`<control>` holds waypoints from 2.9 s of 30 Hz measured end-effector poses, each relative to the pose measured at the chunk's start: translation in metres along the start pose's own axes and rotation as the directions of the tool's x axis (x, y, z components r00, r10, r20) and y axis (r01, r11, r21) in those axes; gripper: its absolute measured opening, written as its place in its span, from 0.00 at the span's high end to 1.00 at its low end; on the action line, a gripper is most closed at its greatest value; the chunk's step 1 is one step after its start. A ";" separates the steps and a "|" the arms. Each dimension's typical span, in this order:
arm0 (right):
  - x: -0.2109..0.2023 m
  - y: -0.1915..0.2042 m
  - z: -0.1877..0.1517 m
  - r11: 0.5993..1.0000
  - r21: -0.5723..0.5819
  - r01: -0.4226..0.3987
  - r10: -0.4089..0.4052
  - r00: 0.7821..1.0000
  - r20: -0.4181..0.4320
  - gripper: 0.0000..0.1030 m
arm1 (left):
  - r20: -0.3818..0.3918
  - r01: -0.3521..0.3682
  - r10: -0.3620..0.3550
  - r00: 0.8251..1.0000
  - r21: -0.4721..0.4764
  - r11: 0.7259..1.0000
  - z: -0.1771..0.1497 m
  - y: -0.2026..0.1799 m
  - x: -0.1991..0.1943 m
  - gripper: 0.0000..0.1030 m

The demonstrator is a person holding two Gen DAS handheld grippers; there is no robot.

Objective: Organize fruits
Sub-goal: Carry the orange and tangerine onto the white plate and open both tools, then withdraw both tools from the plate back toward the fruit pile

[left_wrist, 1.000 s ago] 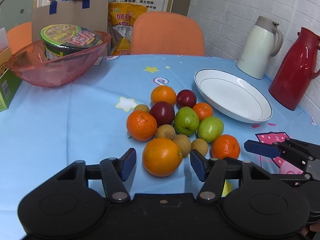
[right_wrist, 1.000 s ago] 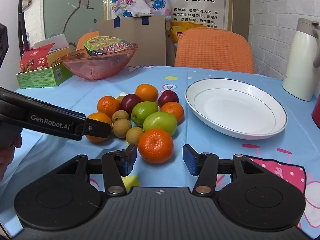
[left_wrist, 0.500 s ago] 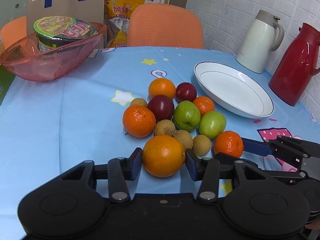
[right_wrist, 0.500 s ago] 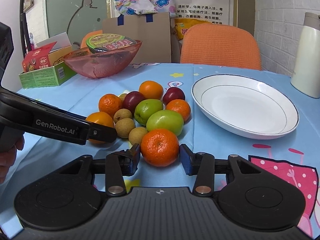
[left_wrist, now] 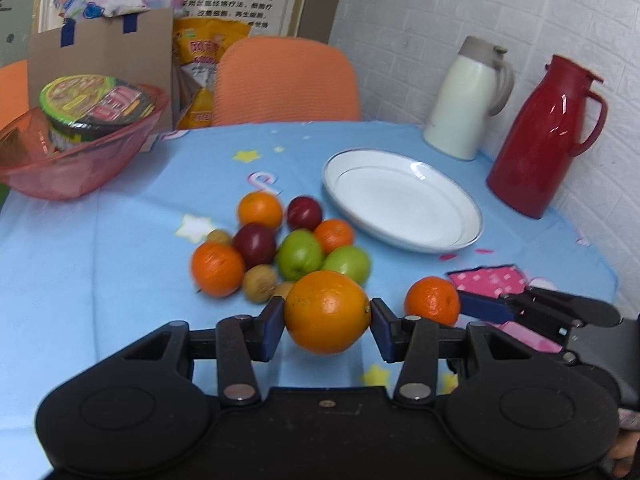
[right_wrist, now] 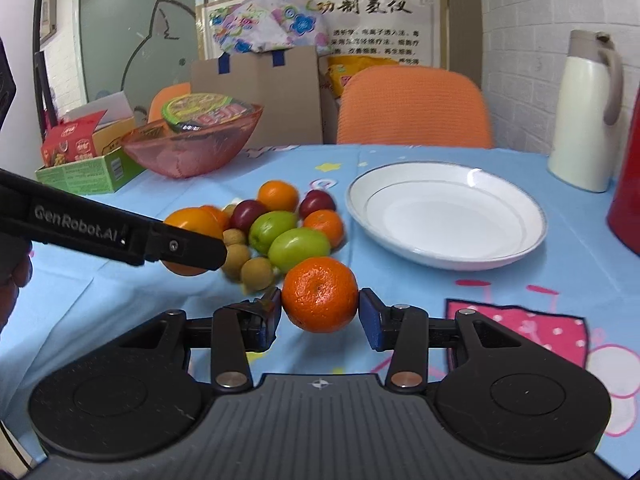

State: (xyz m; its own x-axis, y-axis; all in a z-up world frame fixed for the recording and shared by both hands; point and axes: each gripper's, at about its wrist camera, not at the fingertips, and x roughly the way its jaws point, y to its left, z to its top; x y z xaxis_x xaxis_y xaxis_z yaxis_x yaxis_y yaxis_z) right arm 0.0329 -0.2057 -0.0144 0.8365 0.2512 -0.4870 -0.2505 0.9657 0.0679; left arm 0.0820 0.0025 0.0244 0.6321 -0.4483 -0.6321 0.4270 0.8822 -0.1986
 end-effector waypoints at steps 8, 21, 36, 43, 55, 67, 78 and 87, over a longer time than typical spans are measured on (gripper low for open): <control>-0.004 -0.037 0.023 0.997 0.016 0.073 -0.074 0.996 0.052 0.29 | 0.035 0.068 -0.069 0.997 0.021 0.997 0.043 -0.035 0.021 0.02; 0.051 -0.105 0.046 0.987 0.072 0.143 -0.147 0.988 0.056 0.29 | -0.024 0.070 -0.070 0.997 -0.024 0.997 0.095 -0.040 0.118 0.02; 0.100 -0.126 0.056 0.991 0.039 0.128 -0.128 0.992 -0.011 0.29 | -0.063 0.128 -0.135 0.989 -0.109 0.986 0.120 -0.032 0.187 0.02; 0.104 -0.128 0.056 0.991 0.029 0.133 -0.132 0.991 -0.016 0.28 | -0.082 0.131 -0.142 0.986 -0.131 0.983 0.119 -0.028 0.199 0.02; 0.088 -0.112 0.059 0.984 -0.058 0.168 -0.166 0.985 0.047 0.00 | 0.082 0.077 -0.071 0.994 -0.072 0.994 0.119 -0.035 0.159 0.00; 0.037 -0.085 0.048 0.995 0.023 0.101 -0.103 0.992 0.070 0.00 | 0.113 -0.053 0.058 0.992 -0.047 0.998 0.084 -0.046 0.078 0.00; -0.011 -0.045 0.002 0.989 0.010 0.145 -0.145 0.986 0.087 0.00 | 0.116 -0.141 0.150 0.982 -0.080 0.987 -0.002 -0.033 0.018 0.00; -0.015 -0.016 -0.024 0.995 0.002 0.100 -0.101 0.995 0.009 0.00 | 0.092 -0.185 0.203 0.975 -0.174 0.967 -0.048 -0.011 -0.006 0.00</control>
State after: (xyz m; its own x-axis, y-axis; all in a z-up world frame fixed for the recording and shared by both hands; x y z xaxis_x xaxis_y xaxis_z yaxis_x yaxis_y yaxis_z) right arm 0.0123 -0.2266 -0.0290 0.8617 0.1534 -0.4837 -0.1640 0.9862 0.0208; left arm 0.0430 0.0026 -0.0057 0.7625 -0.2712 -0.5874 0.1835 0.9613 -0.2056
